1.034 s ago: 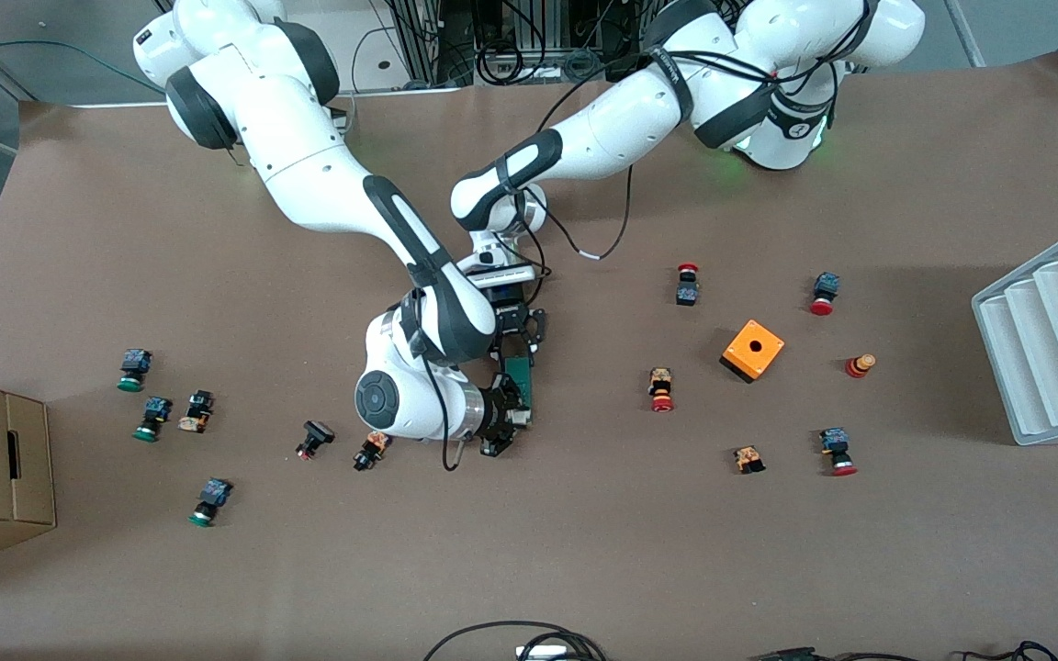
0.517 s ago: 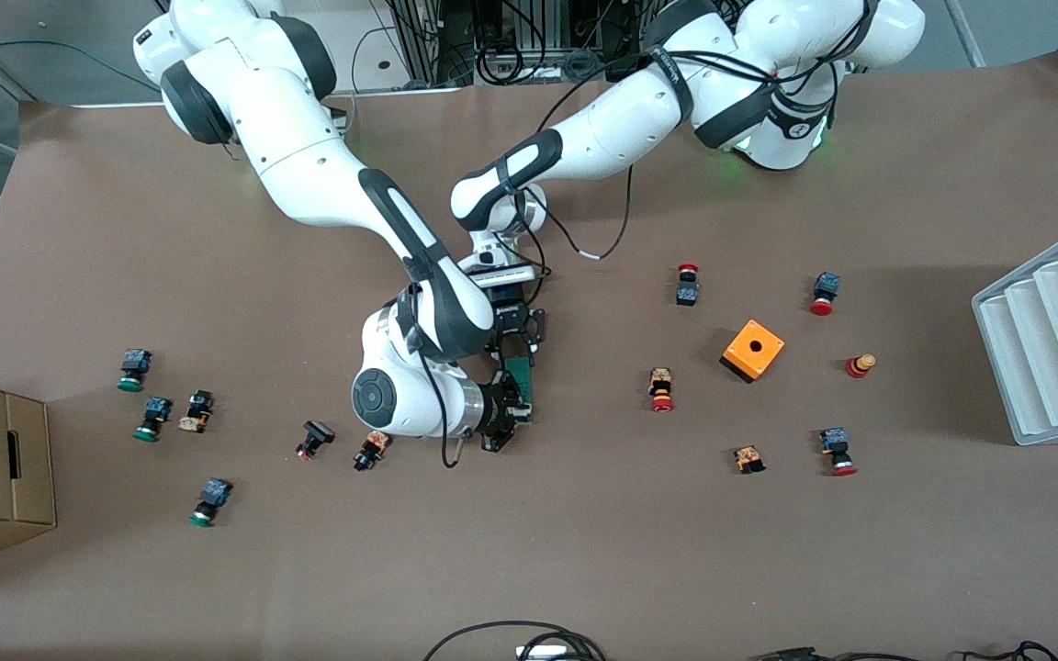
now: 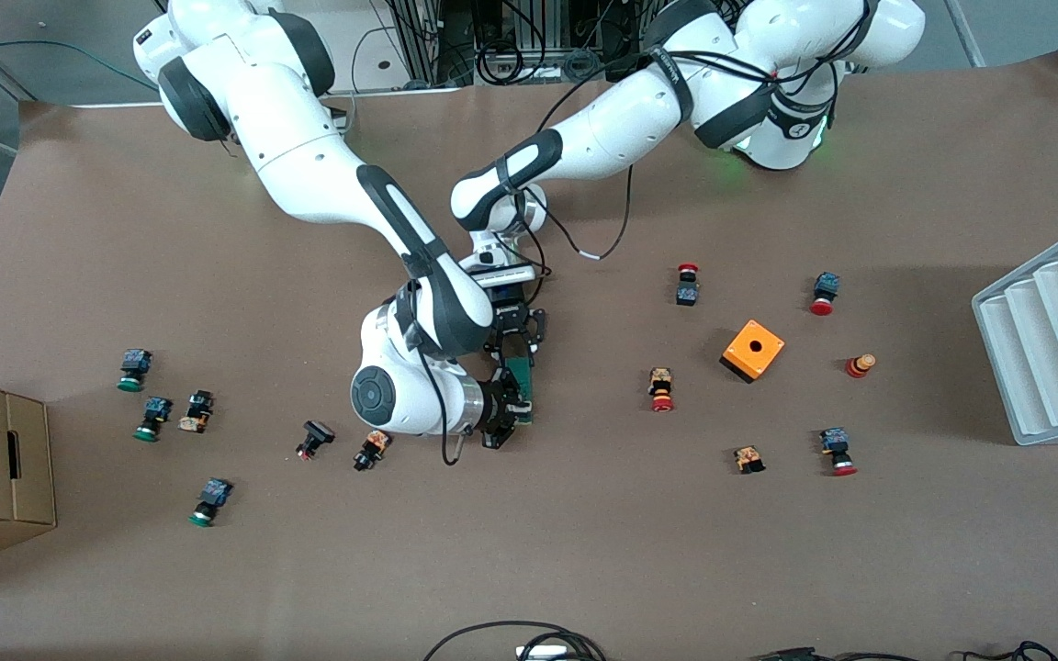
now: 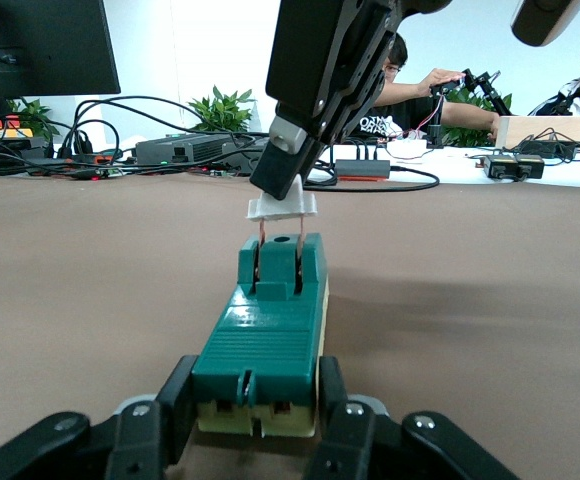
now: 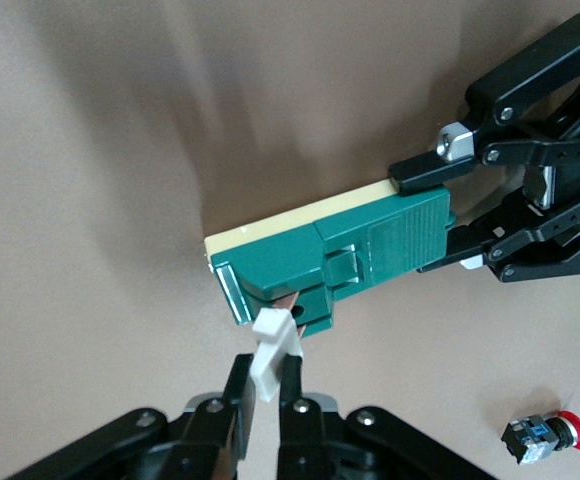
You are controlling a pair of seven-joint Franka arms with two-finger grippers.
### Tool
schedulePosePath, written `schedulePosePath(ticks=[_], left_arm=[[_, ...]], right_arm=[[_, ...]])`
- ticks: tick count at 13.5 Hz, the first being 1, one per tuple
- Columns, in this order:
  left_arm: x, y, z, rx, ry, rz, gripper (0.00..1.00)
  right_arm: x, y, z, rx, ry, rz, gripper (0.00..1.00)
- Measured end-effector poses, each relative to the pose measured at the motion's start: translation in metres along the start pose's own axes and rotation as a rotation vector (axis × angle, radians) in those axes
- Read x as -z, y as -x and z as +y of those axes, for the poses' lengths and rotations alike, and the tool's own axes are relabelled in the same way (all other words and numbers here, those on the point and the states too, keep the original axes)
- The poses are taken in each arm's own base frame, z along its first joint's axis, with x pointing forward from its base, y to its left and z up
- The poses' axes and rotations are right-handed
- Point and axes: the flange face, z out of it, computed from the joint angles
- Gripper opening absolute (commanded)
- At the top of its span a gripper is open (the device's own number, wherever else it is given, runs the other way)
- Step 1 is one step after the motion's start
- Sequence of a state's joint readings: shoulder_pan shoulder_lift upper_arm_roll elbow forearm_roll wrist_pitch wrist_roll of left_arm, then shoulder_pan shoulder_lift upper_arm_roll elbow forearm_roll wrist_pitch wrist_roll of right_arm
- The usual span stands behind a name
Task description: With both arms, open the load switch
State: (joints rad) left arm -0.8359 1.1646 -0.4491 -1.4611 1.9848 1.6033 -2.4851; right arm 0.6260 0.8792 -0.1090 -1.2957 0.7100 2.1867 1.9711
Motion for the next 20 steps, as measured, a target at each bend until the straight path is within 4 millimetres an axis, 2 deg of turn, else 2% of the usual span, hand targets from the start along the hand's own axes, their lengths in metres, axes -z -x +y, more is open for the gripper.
schedulePosePath(ticks=[20], left_arm=[[0.000, 0.000, 0.000, 0.000, 0.002, -0.002, 0.53]], right_arm=[[0.007, -0.008, 0.020, 0.061, 0.012, 0.003, 0.10]])
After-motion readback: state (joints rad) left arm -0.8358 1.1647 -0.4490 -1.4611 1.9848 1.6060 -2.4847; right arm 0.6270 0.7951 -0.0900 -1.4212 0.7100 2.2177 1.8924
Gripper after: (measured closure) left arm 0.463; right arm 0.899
